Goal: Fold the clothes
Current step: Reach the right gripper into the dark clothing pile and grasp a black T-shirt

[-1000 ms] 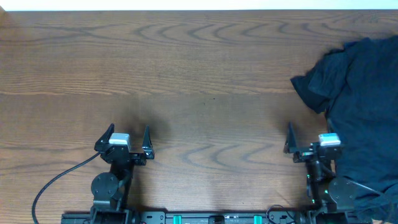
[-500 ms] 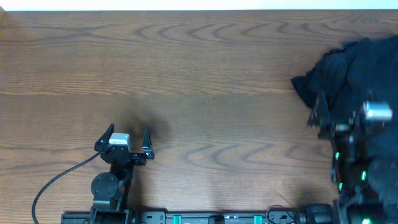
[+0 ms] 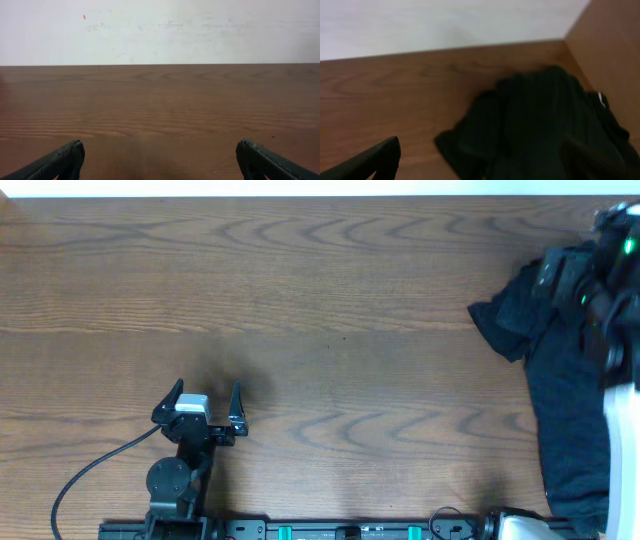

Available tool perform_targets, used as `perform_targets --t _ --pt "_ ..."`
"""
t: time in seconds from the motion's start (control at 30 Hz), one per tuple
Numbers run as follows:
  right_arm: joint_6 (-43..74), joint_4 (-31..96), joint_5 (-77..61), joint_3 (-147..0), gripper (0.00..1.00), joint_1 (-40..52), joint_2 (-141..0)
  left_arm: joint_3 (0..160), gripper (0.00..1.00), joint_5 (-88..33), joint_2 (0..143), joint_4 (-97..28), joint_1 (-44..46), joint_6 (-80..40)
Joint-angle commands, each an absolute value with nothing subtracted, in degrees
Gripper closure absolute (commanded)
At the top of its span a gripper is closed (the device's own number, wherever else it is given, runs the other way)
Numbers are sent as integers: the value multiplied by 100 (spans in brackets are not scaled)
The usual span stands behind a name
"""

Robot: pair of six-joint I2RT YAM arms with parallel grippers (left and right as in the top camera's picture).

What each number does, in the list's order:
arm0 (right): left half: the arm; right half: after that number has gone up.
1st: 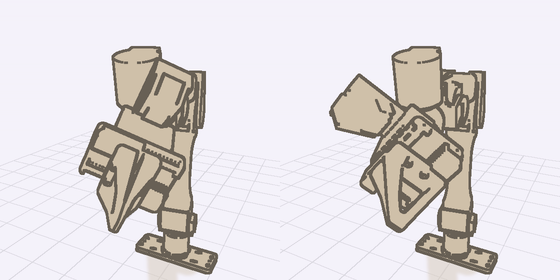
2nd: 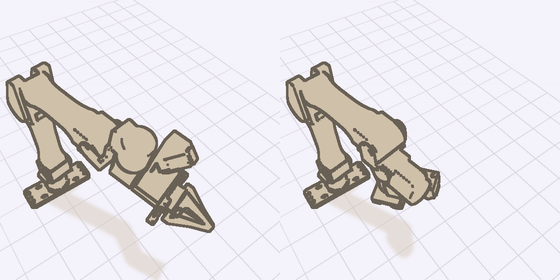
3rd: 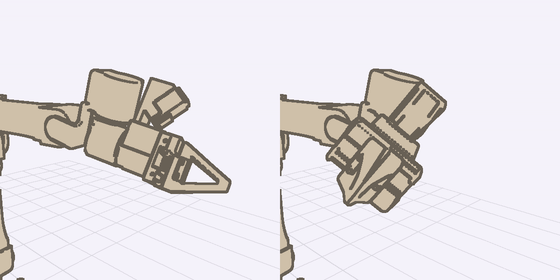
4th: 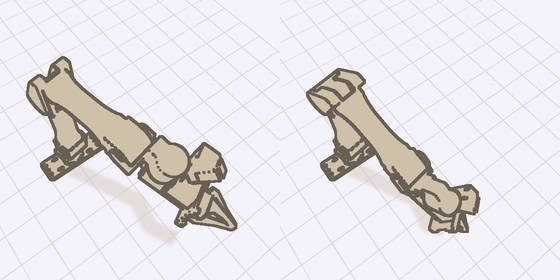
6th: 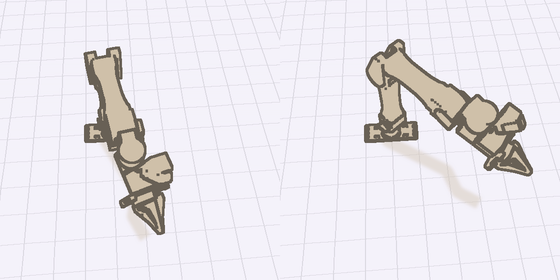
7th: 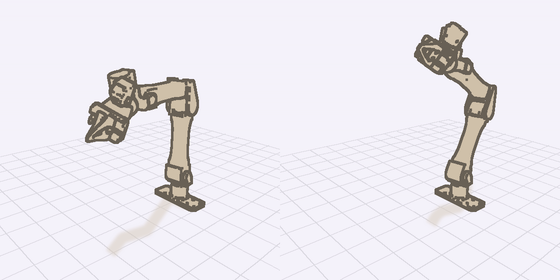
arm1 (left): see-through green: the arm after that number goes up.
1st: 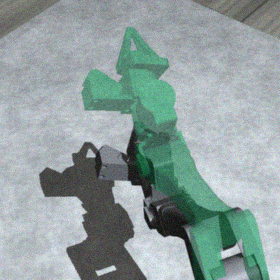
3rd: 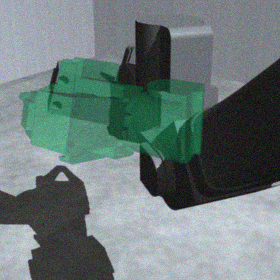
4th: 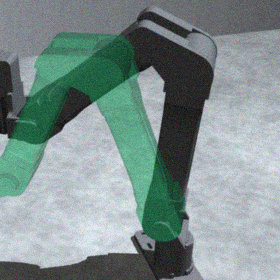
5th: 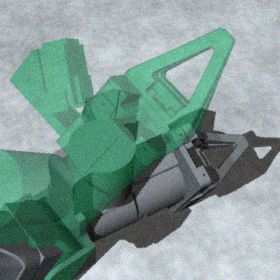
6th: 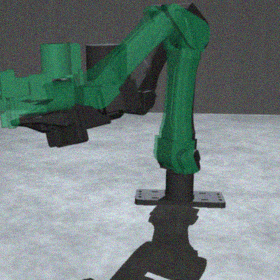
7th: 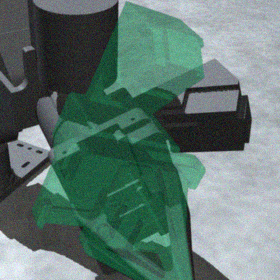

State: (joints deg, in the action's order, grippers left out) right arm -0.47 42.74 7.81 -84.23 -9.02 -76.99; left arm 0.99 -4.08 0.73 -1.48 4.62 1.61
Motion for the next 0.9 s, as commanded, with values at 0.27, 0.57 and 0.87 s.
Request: perform_targets --t 0.27,0.57,0.87 --pt "-91 4167 353 -8558 59 -1192 -9478 23 2 -489 30 -364 484 237" --pt "-91 4193 134 -8547 68 -1175 -10755 23 2 -486 30 -364 484 235" --pt "-91 4007 102 -8547 62 -1125 -11653 23 2 -489 30 -364 484 237"
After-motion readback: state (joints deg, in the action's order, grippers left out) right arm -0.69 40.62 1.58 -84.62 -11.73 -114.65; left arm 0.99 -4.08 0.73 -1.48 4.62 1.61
